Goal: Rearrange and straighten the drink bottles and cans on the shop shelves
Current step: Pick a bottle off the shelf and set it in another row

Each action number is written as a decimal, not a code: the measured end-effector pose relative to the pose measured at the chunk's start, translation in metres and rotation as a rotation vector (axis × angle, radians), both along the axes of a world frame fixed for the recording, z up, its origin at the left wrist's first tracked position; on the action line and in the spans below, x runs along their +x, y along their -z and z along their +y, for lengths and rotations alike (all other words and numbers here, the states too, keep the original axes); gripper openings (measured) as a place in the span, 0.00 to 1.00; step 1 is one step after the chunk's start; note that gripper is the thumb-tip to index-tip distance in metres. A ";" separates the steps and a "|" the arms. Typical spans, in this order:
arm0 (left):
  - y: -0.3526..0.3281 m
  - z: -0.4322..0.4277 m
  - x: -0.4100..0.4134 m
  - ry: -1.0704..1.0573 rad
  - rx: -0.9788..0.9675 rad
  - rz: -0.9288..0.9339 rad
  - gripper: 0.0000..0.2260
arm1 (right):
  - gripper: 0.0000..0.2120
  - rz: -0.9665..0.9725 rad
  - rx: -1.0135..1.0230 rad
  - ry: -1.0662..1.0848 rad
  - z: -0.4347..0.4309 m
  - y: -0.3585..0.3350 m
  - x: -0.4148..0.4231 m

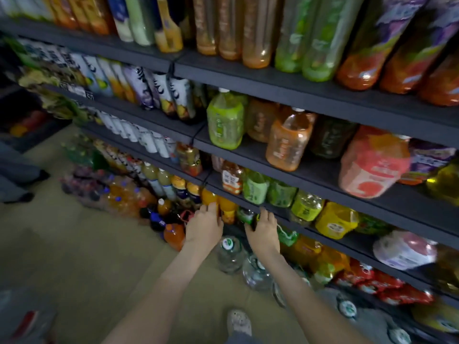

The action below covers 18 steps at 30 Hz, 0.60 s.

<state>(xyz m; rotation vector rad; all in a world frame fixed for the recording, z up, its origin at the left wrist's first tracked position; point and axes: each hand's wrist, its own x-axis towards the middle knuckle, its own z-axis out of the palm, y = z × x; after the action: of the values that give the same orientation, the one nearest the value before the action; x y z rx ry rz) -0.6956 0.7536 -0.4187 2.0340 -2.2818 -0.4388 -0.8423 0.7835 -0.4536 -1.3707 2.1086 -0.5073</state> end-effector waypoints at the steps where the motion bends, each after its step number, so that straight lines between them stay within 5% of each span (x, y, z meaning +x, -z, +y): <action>1: 0.009 -0.020 0.008 0.017 0.002 -0.025 0.19 | 0.31 -0.038 0.010 0.038 -0.020 0.008 0.011; 7: 0.085 -0.128 0.060 0.182 -0.037 -0.176 0.24 | 0.45 -0.141 -0.052 0.279 -0.142 0.085 0.070; 12: 0.159 -0.206 0.083 0.209 -0.076 -0.112 0.25 | 0.55 -0.198 -0.260 0.594 -0.227 0.155 0.103; 18: 0.214 -0.247 0.092 0.271 -0.090 0.082 0.24 | 0.52 -0.262 -0.620 0.990 -0.293 0.195 0.115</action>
<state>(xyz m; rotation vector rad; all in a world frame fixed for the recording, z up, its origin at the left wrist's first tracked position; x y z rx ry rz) -0.6037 0.5067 -0.6329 1.6413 -2.4859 -0.4161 -0.7270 0.4904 -0.6491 -0.3418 2.3711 -1.7267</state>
